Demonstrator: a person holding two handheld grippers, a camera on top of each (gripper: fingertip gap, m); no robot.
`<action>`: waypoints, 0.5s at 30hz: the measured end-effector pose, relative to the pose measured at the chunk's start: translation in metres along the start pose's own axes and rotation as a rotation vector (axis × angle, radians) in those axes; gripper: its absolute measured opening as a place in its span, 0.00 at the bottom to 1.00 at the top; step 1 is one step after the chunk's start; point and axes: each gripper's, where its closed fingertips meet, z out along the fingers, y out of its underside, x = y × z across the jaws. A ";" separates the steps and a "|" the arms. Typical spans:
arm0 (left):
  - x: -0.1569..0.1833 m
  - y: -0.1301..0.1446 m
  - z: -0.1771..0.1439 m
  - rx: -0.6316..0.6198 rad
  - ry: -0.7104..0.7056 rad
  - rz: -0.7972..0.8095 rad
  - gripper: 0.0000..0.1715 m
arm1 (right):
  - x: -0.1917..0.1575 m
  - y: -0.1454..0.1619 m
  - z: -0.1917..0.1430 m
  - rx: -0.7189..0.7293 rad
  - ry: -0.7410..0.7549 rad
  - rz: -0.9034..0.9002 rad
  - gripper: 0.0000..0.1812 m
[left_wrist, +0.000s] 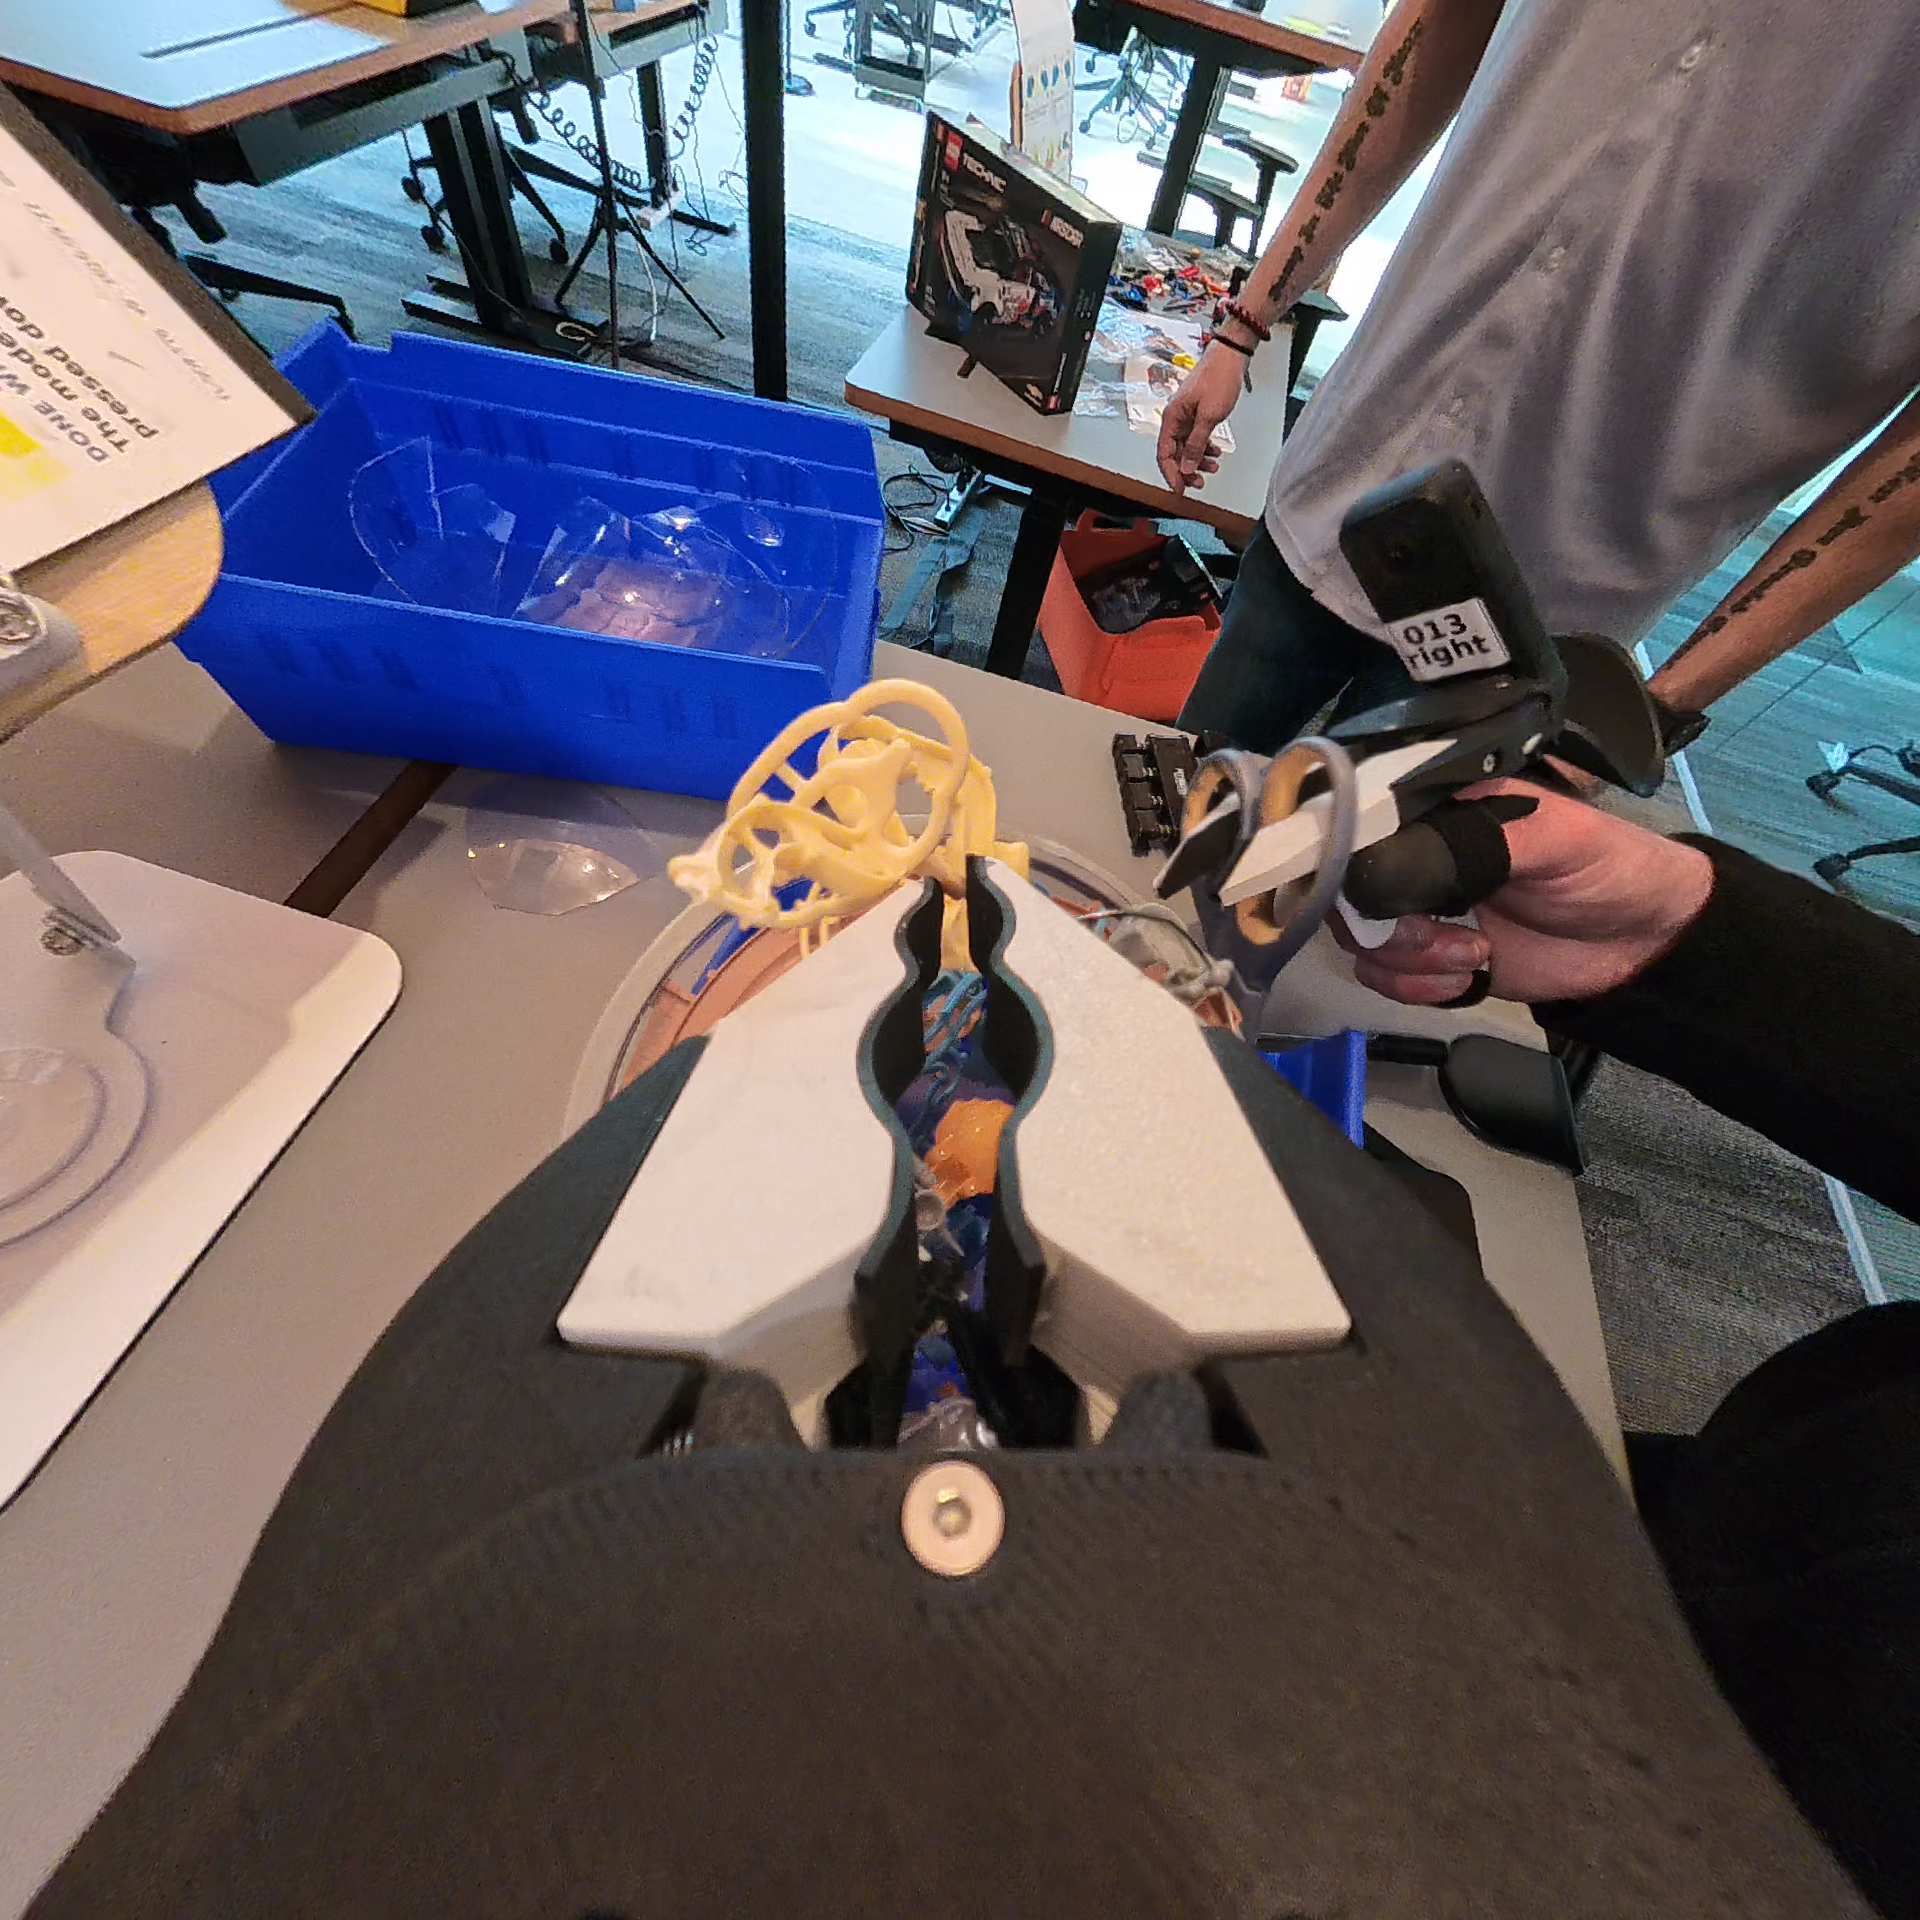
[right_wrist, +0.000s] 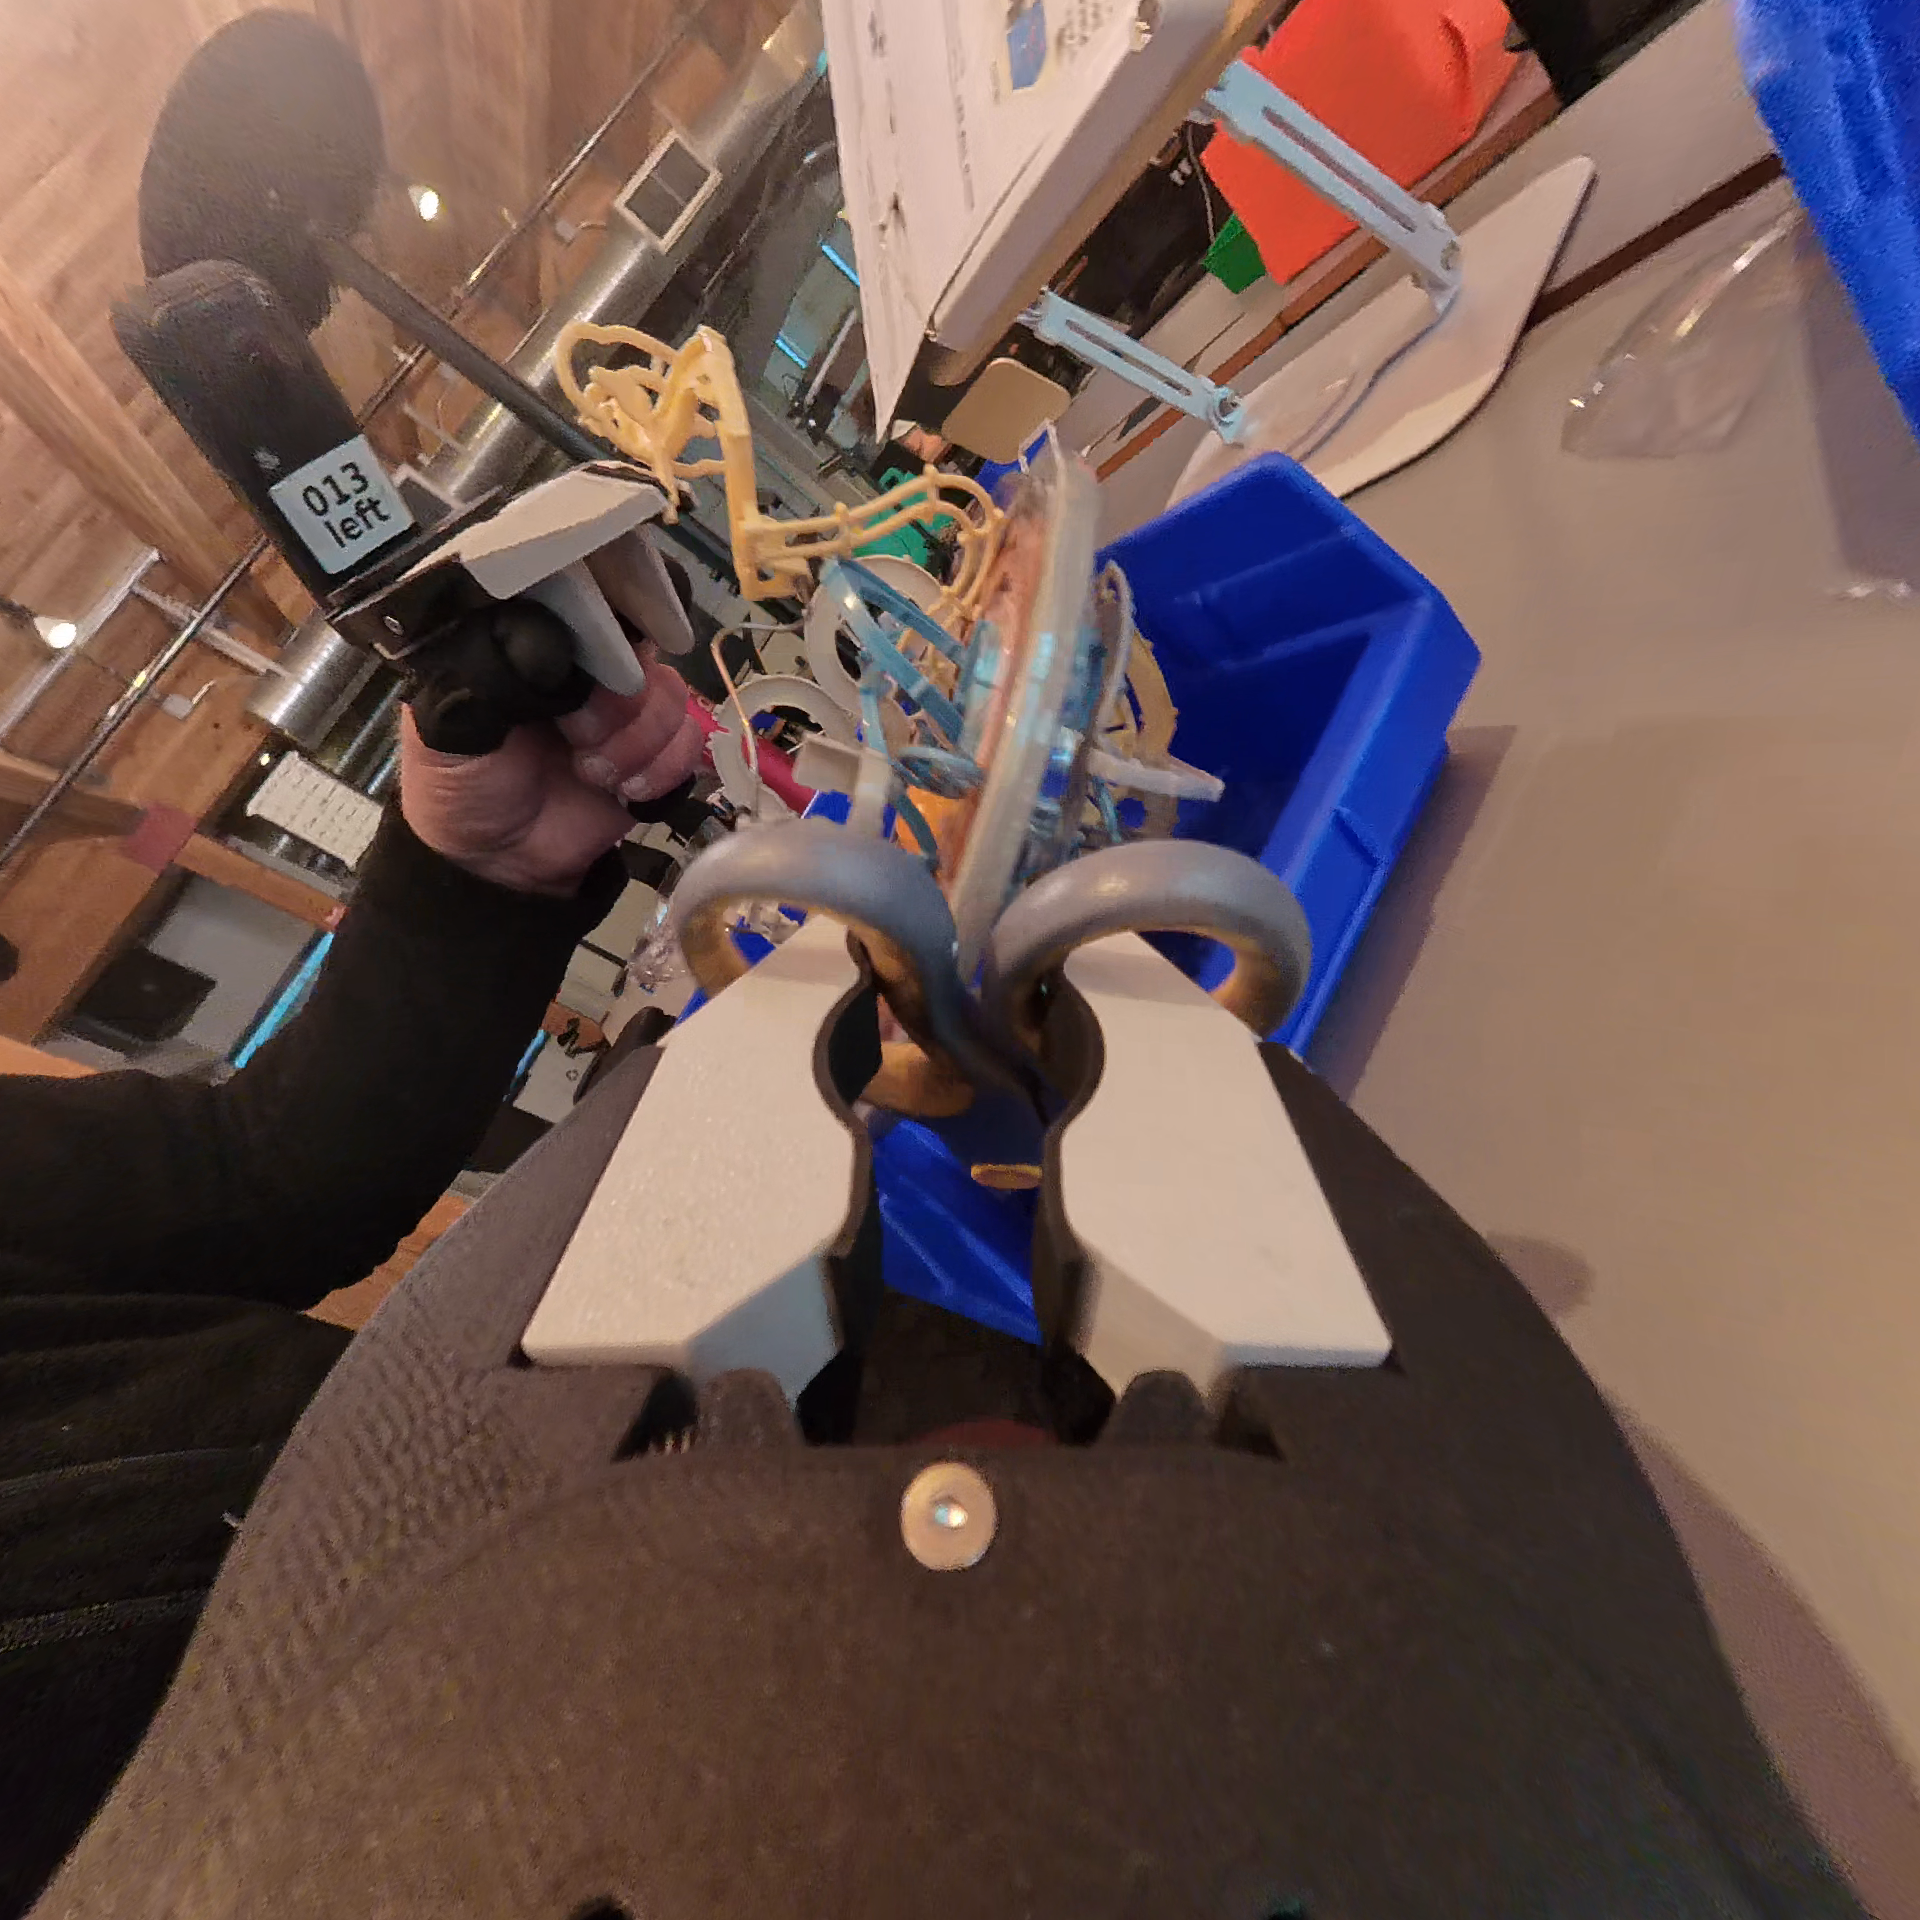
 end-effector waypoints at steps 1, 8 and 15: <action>-0.002 -0.001 -0.001 0.003 -0.003 -0.001 0.01 | 0.003 0.004 -0.002 0.005 0.002 0.023 0.14; -0.007 0.000 0.000 0.012 -0.012 -0.019 0.01 | 0.013 0.028 0.004 -0.165 0.113 -0.055 0.15; 0.007 0.009 0.006 -0.081 0.036 0.056 0.02 | -0.003 0.026 0.007 -0.236 0.138 -0.212 0.15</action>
